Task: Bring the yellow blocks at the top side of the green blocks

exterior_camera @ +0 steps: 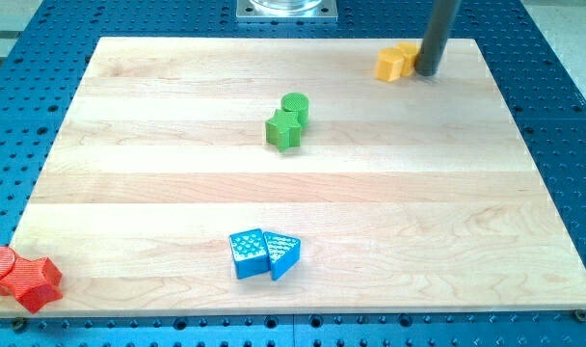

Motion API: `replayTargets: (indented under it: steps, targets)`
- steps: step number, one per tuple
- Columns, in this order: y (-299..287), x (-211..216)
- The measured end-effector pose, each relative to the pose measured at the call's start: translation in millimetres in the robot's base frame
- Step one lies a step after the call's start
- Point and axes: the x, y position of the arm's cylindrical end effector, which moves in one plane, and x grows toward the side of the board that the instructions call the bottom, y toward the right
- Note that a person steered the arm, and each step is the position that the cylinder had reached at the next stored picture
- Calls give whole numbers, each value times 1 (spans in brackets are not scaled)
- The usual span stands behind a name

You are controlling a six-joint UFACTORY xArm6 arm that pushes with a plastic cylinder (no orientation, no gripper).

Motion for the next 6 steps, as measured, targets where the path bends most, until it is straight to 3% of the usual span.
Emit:
replayTargets:
  steps: [1, 2, 4, 6]
  targets:
    - [10, -4]
    - [59, -38]
    - [-12, -46]
    - [-44, -8]
